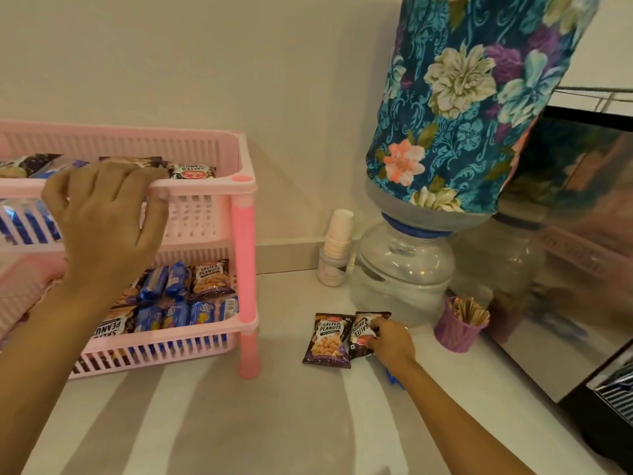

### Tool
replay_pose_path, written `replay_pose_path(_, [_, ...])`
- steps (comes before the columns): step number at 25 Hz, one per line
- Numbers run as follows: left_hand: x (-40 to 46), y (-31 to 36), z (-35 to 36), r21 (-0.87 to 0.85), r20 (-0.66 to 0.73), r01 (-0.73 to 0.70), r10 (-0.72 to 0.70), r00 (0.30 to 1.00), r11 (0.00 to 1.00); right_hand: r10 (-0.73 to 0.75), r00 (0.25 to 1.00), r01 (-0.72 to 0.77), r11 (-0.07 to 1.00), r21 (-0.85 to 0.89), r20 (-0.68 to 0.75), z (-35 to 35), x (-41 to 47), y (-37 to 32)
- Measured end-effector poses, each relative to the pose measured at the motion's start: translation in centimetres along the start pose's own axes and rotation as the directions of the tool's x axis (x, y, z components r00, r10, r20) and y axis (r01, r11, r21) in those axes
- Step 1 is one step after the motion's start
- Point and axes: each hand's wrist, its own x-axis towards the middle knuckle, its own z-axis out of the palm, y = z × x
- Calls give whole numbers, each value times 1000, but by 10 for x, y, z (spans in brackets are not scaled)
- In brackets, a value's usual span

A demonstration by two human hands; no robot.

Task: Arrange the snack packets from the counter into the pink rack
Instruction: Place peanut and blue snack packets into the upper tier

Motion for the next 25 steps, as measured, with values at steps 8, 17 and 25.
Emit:
replay_pose_path(8, [18,-9,-36,-33,107,-88,91,990,996,-57,917,128,980,154,-396,-78,-28,-44])
replay_pose_path(17, [76,-111,-66,98,629,330,-316,711,939,-492,546,715,696,71,-679,-272,-71,-205])
replay_pose_path(25, [77,-127,-65,-46,606,475,-354,712,879,-761,633,719,511,471,-142,-256,-19,-370])
